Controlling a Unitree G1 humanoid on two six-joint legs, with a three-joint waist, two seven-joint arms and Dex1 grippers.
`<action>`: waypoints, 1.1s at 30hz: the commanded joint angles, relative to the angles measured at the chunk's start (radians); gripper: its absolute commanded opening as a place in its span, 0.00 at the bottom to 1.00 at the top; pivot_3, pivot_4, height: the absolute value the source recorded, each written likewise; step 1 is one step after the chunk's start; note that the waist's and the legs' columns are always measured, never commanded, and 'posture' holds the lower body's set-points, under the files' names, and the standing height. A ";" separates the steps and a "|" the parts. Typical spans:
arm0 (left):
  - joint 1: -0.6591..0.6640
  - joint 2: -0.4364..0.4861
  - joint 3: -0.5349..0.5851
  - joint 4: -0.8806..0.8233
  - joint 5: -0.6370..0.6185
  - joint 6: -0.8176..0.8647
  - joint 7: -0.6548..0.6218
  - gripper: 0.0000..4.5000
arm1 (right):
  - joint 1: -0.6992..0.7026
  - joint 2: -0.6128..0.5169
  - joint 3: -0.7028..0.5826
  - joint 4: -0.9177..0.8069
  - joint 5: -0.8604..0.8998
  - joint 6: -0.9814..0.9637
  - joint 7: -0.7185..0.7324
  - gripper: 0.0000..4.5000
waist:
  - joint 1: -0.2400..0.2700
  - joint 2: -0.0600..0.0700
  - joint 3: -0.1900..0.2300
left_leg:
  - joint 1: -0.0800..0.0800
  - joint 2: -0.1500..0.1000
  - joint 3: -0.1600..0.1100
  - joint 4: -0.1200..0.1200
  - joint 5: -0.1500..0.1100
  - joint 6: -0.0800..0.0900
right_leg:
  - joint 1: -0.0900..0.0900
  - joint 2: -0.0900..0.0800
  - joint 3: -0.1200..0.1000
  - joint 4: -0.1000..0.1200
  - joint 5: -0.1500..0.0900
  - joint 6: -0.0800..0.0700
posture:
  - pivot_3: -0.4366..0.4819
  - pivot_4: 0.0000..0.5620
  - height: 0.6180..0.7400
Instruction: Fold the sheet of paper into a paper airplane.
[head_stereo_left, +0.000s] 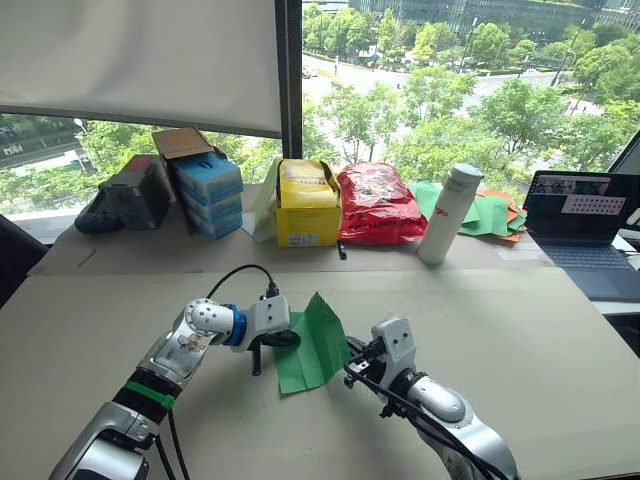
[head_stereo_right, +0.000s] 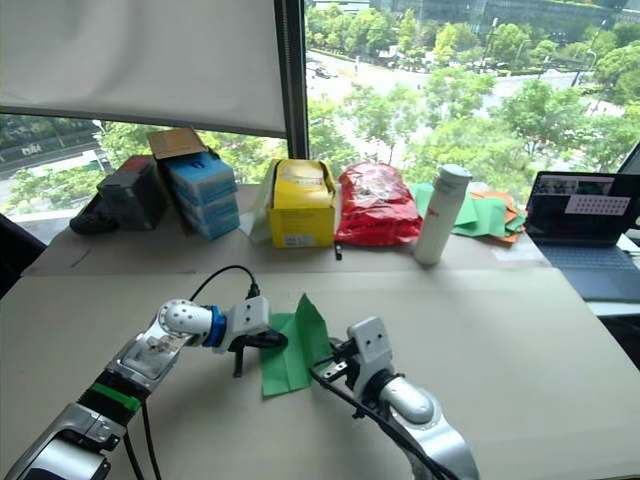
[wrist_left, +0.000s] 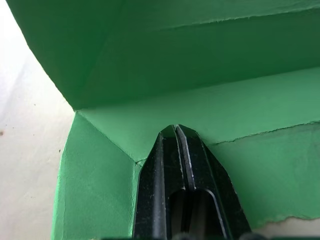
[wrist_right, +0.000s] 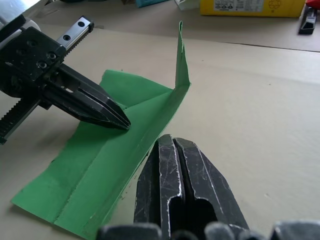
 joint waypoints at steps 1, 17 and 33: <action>0.032 0.014 -0.016 0.035 0.046 0.046 0.017 0.00 | -0.042 -0.010 0.038 0.014 0.016 -0.029 0.071 0.01 | -0.004 0.000 0.000 | 0.000 0.000 0.000 0.000 0.000 0.000 | 0.000 0.000 0.000 0.000 0.000 0.000 | 0.48 0.27 1.00; 0.232 0.124 0.270 -0.363 -0.127 0.341 0.098 0.00 | -0.255 -0.082 0.186 0.319 -0.080 0.010 0.268 0.01 | -0.048 0.001 0.001 | -0.002 0.001 0.000 -0.003 0.001 -0.002 | -0.005 0.000 0.002 0.001 -0.001 -0.002 | 0.48 0.27 1.00; 0.323 0.072 0.296 -0.461 -0.274 0.445 0.171 0.00 | -0.295 -0.087 0.208 0.351 -0.116 0.021 0.317 0.01 | -0.043 0.001 0.002 | 0.000 0.001 -0.001 -0.009 0.004 -0.007 | -0.004 -0.003 0.004 0.000 -0.001 -0.003 | 0.48 0.27 1.00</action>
